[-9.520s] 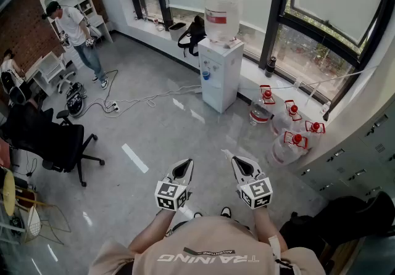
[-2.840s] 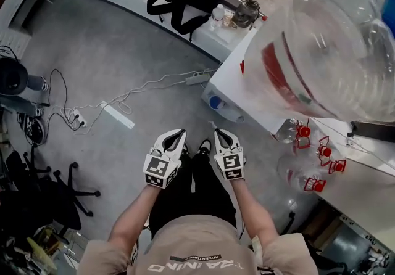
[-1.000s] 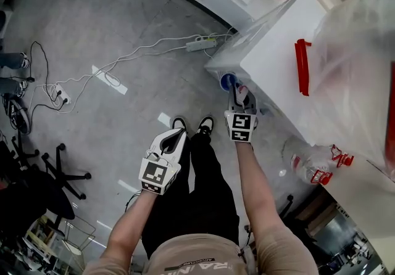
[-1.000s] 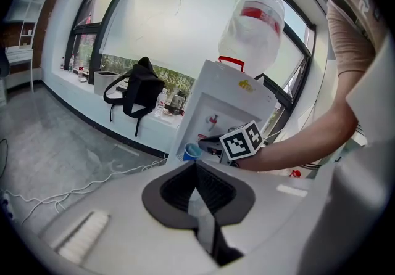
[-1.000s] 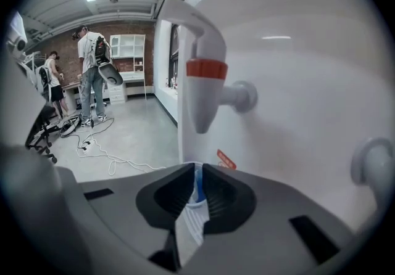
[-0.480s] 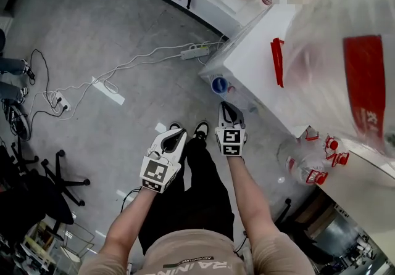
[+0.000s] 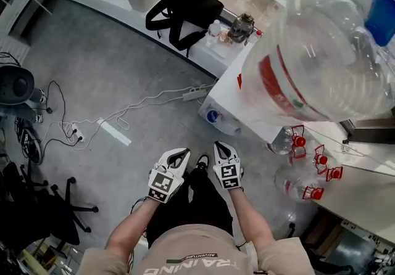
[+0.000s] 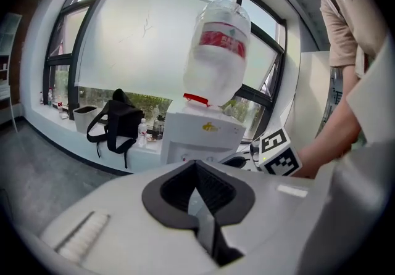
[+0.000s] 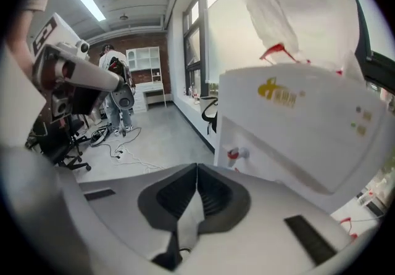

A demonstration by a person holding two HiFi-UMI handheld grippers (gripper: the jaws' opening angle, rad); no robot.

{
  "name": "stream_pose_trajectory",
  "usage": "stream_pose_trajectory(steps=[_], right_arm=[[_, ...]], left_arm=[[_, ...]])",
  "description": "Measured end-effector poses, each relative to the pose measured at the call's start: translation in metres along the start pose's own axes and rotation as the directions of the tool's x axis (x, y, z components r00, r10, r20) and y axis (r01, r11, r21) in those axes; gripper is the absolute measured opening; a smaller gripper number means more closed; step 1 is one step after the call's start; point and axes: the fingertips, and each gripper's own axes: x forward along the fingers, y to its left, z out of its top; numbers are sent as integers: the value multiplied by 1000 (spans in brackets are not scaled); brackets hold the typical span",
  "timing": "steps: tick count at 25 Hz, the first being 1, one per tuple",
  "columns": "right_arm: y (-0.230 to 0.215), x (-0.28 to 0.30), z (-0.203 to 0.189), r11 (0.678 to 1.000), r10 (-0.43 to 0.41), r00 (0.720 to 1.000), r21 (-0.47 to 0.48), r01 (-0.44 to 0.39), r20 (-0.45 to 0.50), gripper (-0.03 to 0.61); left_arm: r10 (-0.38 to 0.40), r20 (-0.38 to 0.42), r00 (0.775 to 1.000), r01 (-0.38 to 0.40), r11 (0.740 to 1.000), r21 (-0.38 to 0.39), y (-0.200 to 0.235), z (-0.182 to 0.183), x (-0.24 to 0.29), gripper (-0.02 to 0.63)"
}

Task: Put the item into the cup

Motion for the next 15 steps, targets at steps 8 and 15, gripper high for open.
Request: stream_pose_trajectory(steps=[8,15], right_arm=[[-7,-66,73,999,-19,994,-44,24,108,12],[-11,-132,127,999,-46,977,16,44,207,11]], left_arm=[[1,97,995,0,1000,-10,-18,74,-26,8],[17,152,988,-23,999,39,-19,126,-52,8]])
